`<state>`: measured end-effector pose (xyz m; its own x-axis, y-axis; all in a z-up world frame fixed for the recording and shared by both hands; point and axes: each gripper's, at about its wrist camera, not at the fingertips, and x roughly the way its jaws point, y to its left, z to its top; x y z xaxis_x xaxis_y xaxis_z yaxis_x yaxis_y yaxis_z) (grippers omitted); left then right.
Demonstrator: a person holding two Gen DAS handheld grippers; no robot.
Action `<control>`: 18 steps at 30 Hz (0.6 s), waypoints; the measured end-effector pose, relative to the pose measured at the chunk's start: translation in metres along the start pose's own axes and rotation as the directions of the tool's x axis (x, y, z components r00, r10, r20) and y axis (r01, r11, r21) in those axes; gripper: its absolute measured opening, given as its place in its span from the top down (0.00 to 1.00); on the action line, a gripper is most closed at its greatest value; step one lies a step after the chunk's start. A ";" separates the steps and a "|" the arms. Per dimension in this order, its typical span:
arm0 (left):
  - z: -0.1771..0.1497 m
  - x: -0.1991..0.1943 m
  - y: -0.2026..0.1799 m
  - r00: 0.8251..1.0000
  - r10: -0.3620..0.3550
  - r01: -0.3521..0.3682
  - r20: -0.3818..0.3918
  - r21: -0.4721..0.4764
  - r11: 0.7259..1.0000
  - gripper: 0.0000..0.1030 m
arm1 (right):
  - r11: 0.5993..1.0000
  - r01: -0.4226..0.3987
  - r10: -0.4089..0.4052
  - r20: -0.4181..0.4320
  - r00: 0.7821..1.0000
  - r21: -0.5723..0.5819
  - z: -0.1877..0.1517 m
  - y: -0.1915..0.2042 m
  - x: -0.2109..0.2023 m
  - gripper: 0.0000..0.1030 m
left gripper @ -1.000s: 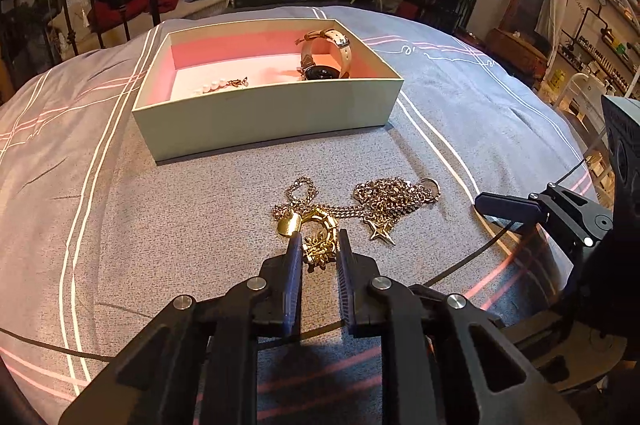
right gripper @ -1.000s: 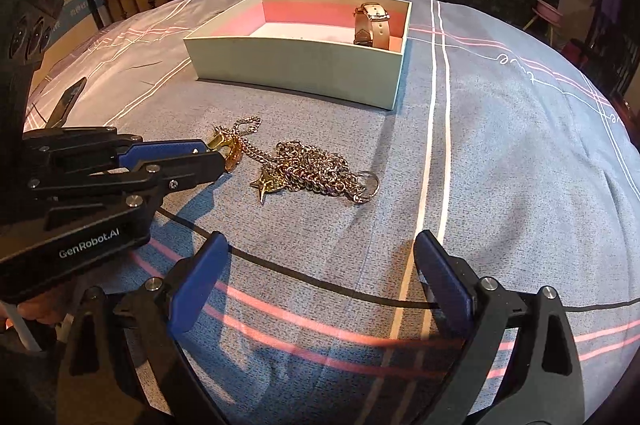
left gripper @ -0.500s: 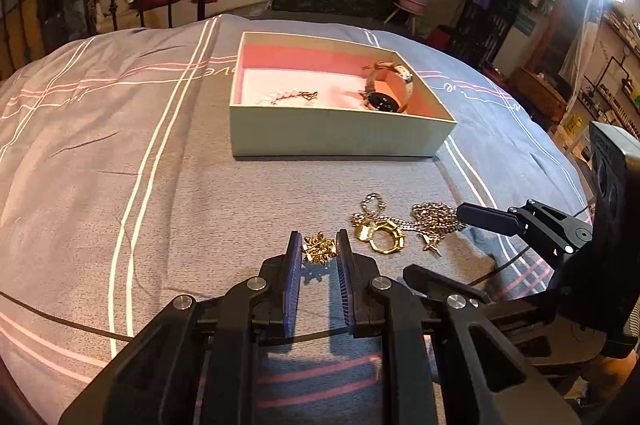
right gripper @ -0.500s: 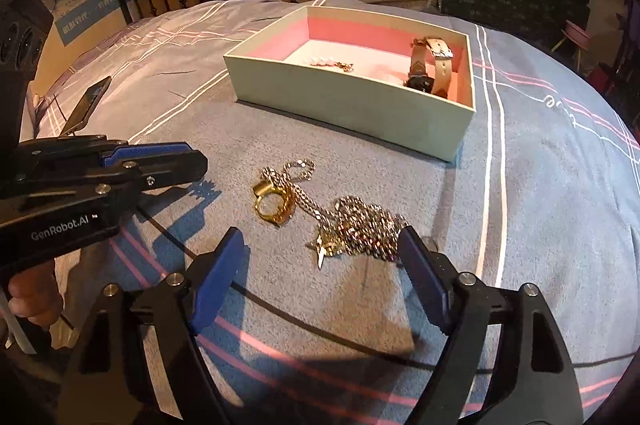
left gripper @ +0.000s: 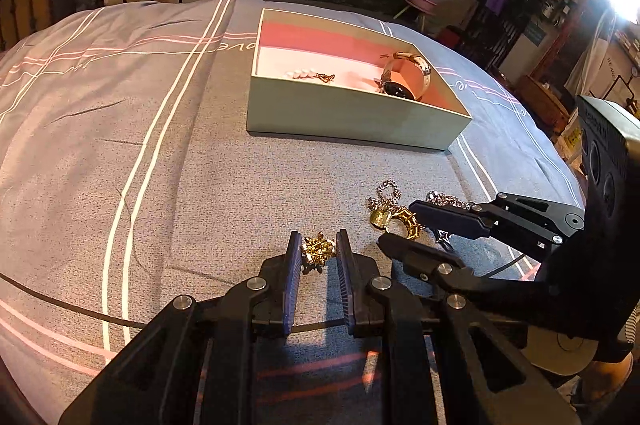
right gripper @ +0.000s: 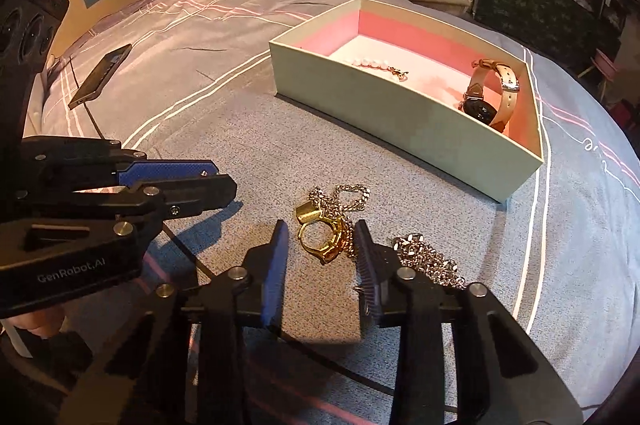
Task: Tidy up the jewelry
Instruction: 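Grasp a small gold charm with the left gripper while the right gripper grasps a gold ring chain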
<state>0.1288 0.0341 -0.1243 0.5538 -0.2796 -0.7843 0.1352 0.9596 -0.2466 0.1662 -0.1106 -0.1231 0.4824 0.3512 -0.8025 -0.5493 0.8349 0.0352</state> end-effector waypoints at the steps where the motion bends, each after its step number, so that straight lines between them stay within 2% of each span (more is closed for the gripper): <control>1: 0.000 0.001 -0.001 1.000 0.001 -0.001 -0.003 0.003 1.000 0.83 | 1.000 -0.004 0.004 -0.002 1.000 0.001 0.000 -0.001 0.000 0.73; 8: -0.001 0.004 -0.005 1.000 0.012 -0.012 -0.015 0.011 1.000 0.83 | 0.999 -0.029 0.029 -0.004 1.000 0.029 -0.002 -0.006 -0.001 0.74; 18: 0.000 0.006 -0.012 0.999 0.031 -0.031 -0.020 0.031 0.999 0.83 | 0.998 -0.033 0.030 0.047 0.998 0.057 -0.007 -0.010 -0.020 0.74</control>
<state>0.1305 0.0211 -0.1261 0.5409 -0.2499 -0.8031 0.1435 0.9683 -0.2047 0.1572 -0.1293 -0.1120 0.4972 0.3957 -0.7722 -0.5247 0.8459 0.0956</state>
